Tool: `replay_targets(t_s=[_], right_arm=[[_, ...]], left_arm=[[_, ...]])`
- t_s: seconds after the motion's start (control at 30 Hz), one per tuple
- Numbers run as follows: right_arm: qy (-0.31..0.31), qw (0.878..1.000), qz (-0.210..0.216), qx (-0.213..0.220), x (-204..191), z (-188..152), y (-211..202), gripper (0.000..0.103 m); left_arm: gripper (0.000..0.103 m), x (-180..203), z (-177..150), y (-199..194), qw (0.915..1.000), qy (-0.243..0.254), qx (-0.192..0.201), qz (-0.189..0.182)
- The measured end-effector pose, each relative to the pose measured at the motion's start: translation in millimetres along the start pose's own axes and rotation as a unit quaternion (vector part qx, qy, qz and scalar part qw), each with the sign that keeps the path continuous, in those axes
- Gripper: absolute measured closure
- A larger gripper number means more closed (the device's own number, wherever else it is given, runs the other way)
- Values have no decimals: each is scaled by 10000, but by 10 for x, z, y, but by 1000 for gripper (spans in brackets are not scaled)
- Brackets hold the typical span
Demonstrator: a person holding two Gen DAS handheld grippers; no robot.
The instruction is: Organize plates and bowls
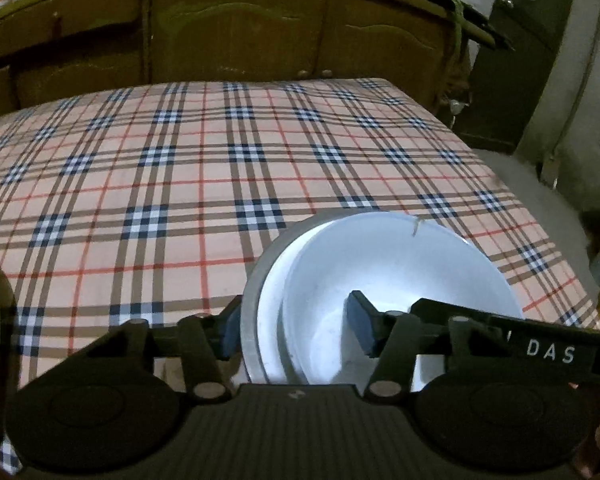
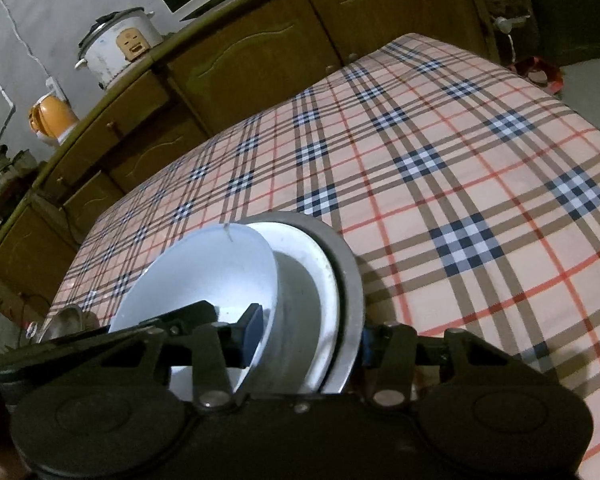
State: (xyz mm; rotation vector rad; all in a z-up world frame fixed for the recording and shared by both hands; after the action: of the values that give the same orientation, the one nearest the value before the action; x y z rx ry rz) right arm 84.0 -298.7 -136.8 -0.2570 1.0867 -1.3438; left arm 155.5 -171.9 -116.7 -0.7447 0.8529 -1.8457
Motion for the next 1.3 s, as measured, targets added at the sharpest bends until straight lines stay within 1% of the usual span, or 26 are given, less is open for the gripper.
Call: replay_targets(t_s=[0.23, 0.67, 1.3], right_arm=[[2, 10000, -42, -45, -30, -35, -63, 47], [-111, 9998, 90, 154, -212, -36, -346, 47], [-399, 9978, 281, 455, -584, -141, -792, 47]], left_arm=[[48, -8, -54, -84, 10000, 8, -44, 20], [48, 33, -19, -399, 9996, 97, 181, 175], [48, 5, -113, -971, 9977, 116, 592, 322]])
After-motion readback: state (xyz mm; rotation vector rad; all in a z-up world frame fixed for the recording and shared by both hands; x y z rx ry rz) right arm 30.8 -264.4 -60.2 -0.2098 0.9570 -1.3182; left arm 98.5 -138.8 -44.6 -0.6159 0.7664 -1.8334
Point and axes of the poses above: each gripper's, at about its wrist camera, not at the fingertips, and y roughly the way its jaws point, x to its right, z to its top, the point moved 8 cm from there along y, roughly the way its jaws point, and after that the axes turned 9 degrees about -x, right-handed, at the moved point
